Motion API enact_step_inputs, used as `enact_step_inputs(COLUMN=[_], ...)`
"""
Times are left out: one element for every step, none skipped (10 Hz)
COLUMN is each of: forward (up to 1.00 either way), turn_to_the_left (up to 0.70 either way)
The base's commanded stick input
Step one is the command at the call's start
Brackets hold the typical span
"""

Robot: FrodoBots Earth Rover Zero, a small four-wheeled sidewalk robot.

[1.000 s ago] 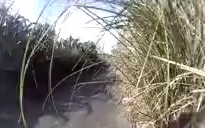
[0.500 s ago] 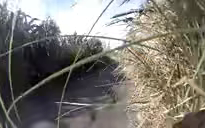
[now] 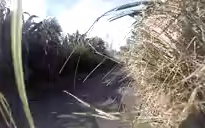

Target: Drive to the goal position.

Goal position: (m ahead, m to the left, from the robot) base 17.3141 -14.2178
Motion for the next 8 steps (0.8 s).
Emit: enact_step_inputs(forward=[0.45,0.45,0.45,0.45,0.45,0.45,0.45,0.45], turn_to_the_left=[0.0,0.0,0.0,0.0,0.0,0.0,0.0,-0.17])
